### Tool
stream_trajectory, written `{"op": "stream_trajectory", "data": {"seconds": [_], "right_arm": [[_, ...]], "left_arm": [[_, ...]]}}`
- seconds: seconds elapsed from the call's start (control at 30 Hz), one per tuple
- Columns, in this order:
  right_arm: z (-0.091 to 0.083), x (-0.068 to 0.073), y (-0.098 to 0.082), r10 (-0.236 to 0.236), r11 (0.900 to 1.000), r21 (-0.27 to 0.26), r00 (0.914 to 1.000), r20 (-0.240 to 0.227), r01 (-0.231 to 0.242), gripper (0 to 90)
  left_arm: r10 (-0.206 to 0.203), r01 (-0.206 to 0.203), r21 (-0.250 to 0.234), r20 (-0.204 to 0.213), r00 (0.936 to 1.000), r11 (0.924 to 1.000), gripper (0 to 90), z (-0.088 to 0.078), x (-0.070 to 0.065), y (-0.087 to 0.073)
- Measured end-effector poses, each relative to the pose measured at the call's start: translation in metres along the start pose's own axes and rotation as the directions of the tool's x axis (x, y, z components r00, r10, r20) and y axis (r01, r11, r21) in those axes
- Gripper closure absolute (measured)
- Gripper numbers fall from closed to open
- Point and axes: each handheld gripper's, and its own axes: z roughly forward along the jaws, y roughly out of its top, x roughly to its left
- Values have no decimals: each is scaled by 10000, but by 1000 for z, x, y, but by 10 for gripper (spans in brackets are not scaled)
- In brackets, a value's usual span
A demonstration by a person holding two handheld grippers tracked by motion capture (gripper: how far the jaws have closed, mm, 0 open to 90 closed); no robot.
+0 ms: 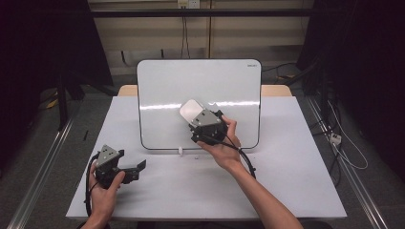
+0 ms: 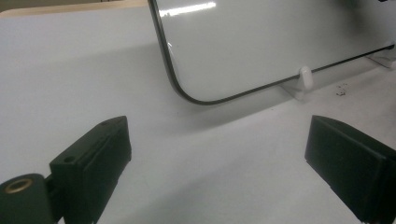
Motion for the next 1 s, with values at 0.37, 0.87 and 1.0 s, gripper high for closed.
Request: {"op": "stream_trajectory", "data": {"seconds": [0.37, 0.87, 1.0], "right_arm": [[-16, -28, -14, 1029, 9947, -34, 9947, -19, -1029, 317], [-39, -53, -39, 1213, 9922, 202, 9901, 700, -1230, 318], [-45, -59, -47, 1290, 9911, 208, 9876, 894, -1313, 318]], "left_arm": [[-103, 103, 58, -48, 9999, 9999, 69, -1, 3, -2], [16, -16, 75, -39, 10000, 10000, 70, 1, 0, -1], [30, -30, 14, -66, 10000, 10000, 70, 0, 0, -1]]}}
